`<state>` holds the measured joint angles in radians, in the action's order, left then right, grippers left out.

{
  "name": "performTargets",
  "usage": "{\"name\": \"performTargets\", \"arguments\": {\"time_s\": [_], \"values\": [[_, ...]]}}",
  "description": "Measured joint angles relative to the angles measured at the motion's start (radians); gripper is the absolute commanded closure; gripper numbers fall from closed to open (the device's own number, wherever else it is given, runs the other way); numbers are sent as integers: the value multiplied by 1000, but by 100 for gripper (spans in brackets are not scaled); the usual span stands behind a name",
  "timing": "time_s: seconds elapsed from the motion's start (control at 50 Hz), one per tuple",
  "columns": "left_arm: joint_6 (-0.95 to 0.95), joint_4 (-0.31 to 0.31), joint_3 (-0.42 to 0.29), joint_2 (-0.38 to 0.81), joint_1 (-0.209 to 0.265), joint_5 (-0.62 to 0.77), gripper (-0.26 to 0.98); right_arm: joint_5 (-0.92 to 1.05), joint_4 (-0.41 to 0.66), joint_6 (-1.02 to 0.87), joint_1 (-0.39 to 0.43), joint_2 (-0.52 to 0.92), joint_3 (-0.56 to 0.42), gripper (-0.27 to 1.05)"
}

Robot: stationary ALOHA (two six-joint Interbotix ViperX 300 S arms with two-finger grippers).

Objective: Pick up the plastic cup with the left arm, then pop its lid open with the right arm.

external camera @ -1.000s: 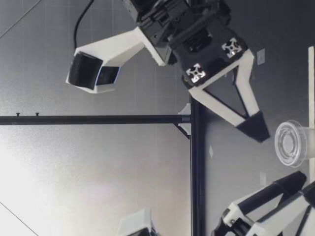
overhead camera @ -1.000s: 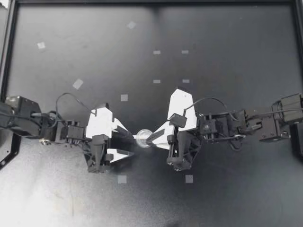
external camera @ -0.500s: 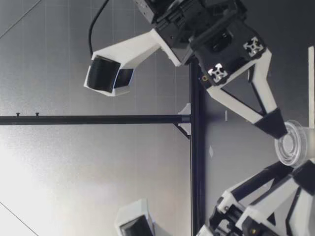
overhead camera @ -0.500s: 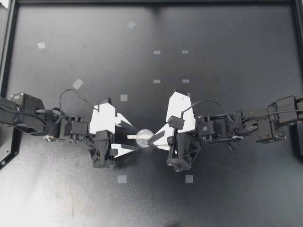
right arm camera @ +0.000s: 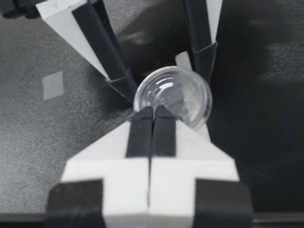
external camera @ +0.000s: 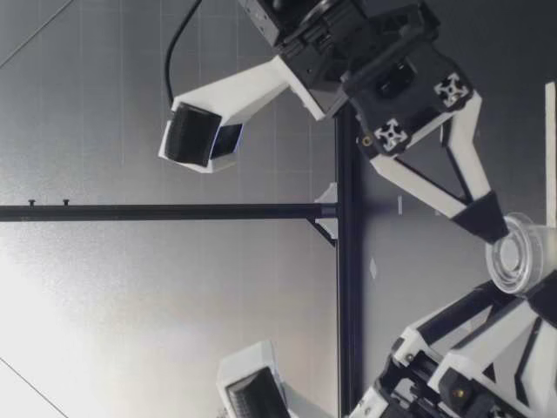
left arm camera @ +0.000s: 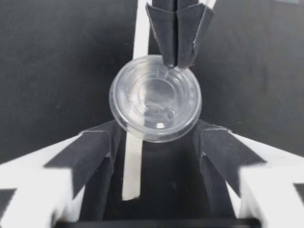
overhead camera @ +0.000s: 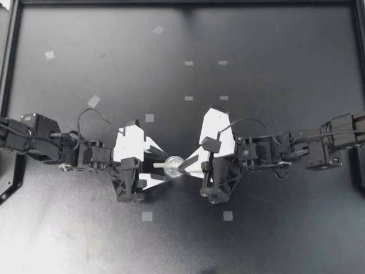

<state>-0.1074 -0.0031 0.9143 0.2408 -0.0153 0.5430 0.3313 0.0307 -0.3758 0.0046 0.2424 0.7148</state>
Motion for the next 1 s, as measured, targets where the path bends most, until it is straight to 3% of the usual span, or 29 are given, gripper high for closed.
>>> {"name": "performTargets", "arguments": {"time_s": [1.0], "values": [[17, 5, -40, 32, 3, 3, 14, -29, 2, -6, -6, 5, 21, 96]]}}
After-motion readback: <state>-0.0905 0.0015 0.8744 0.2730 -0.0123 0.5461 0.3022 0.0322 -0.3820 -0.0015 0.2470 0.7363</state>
